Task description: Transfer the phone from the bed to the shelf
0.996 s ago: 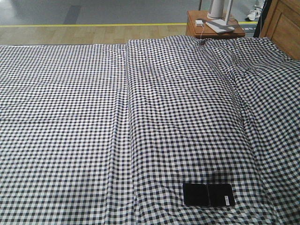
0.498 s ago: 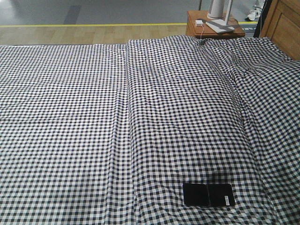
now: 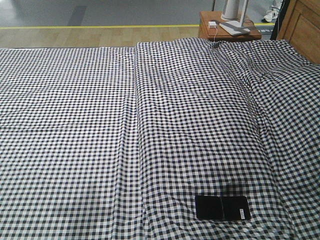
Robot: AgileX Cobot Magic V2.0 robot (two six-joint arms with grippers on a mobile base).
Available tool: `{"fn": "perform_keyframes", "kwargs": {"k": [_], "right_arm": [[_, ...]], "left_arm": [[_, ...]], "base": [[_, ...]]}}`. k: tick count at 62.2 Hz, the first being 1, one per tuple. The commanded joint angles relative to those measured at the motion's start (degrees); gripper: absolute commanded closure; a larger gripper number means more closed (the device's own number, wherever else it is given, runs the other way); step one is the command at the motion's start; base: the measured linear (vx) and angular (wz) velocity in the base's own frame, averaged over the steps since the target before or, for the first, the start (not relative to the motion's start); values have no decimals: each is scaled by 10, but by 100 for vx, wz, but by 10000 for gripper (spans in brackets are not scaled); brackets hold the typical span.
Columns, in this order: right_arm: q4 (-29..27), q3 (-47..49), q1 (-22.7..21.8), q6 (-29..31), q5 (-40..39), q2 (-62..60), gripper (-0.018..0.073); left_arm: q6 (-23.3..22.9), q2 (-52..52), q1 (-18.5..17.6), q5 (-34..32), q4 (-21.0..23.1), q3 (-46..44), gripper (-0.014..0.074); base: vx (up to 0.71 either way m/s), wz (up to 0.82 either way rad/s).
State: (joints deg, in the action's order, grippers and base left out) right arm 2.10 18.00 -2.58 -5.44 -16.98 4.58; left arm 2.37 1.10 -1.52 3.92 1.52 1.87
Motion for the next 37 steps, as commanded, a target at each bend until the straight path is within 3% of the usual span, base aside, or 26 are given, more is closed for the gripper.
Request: {"fn": "perform_keyframes", "kwargs": {"k": [1, 22, 37], "right_arm": [[0, 80, -4, 6, 16, 60, 564], [0, 248, -4, -1, 231, 274, 558], [0, 267, -4, -1, 336, 398, 468]], "left_arm": [[-5, 4, 1, -43, 6, -14, 595], [-5, 4, 1, -43, 6, -14, 595], [-5, 4, 1, -43, 6, -14, 595]], "base": [[0, 0], [0, 0], [0, 0]]}}
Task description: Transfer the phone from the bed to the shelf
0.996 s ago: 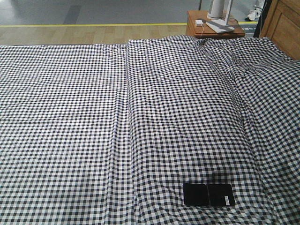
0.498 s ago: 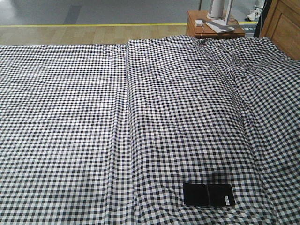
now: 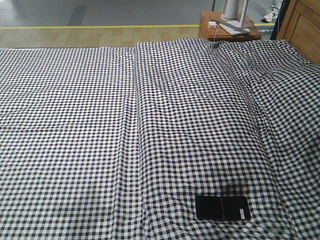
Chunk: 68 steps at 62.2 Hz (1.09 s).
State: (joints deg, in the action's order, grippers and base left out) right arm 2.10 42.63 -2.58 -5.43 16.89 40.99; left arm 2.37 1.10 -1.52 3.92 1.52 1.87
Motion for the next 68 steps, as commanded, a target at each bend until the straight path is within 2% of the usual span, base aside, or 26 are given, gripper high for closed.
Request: {"fn": "perform_keyframes", "kwargs": {"k": [1, 8, 22, 28, 33, 43, 51, 68], "right_arm": [[0, 20, -4, -1, 4, 39, 459], [0, 20, -4, -1, 35, 86, 340], [0, 20, -4, -1, 46, 125, -22], [0, 20, -4, -1, 46, 125, -132], [0, 20, -4, -1, 47, 125, -159], [0, 21, -4, -5, 73, 125, -141], [2, 44, -5, -21, 131, 129, -124], [2, 164, -13, -27, 257, 206, -111]], "left_arm": [[-5, 4, 1, -43, 6, -14, 595], [-5, 4, 1, -43, 6, -14, 595], [-5, 4, 1, -43, 6, -14, 595], [-5, 4, 1, -43, 6, -14, 595], [-5, 4, 1, -43, 6, -14, 595], [-5, 4, 1, -43, 6, -14, 595], [-5, 4, 1, -43, 6, -14, 595], [-5, 4, 1, -43, 6, -14, 595]], "base": [[0, 0], [0, 0], [0, 0], [0, 0], [0, 0], [0, 0], [0, 0], [0, 0]]}}
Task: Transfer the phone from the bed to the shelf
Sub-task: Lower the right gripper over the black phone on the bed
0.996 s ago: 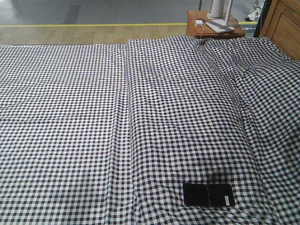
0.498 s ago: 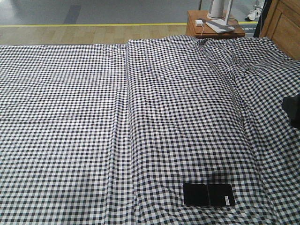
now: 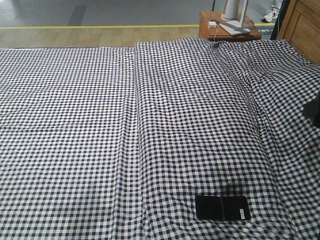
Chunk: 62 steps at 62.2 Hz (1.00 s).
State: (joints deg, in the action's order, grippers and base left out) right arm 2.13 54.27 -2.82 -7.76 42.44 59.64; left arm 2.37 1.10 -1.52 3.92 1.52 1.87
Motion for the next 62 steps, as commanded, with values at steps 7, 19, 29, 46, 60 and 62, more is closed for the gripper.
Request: {"fn": "perform_keyframes", "kwargs": {"k": [7, 19, 29, 46, 60, 62], "right_arm": [[-28, 78, -61, 11, 18, 63, -108], [-157, 92, -175, 147, 8, 151, -99], [-272, 92, -246, 274, 6, 249, -92], [-478, 92, -317, 500, 19, 416, -85], [-575, 94, -321, 651, 60, 546, -81], [-574, 100, -321, 660, 66, 569, -81]], "left_arm": [[-5, 4, 1, -43, 6, -14, 595], [-5, 4, 1, -43, 6, -14, 595], [-5, 4, 1, -43, 6, -14, 595], [-5, 4, 1, -43, 6, -14, 595], [-5, 4, 1, -43, 6, -14, 595], [-5, 4, 1, -43, 6, -14, 595]], "base": [[0, 0], [0, 0], [0, 0], [0, 0], [0, 0], [0, 0]]}}
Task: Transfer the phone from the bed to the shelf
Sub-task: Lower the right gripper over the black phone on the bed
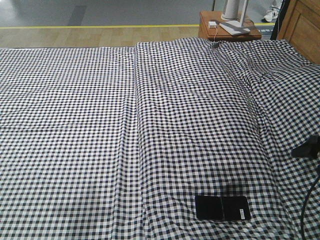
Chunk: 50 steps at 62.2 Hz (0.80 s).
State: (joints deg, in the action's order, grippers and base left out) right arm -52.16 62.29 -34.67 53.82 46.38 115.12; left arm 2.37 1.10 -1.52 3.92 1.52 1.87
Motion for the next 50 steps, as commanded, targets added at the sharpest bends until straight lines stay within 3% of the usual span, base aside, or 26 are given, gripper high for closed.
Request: {"fn": "perform_keyframes", "kwargs": {"k": [1, 22, 38, 50], "right_arm": [[-31, 23, -3, 46, 30, 22, -80], [-26, 137, -2, 115, 170, 184, -66], [-26, 184, 0, 143, 195, 270, -57], [-32, 185, 33, 172, 171, 317, -52]], "left_arm": [[-5, 4, 1, -43, 6, -14, 595], [-5, 4, 1, -43, 6, -14, 595], [-5, 4, 1, -43, 6, -14, 595], [-5, 4, 1, -43, 6, -14, 595]], "base": [[0, 0], [0, 0], [0, 0], [0, 0]]}}
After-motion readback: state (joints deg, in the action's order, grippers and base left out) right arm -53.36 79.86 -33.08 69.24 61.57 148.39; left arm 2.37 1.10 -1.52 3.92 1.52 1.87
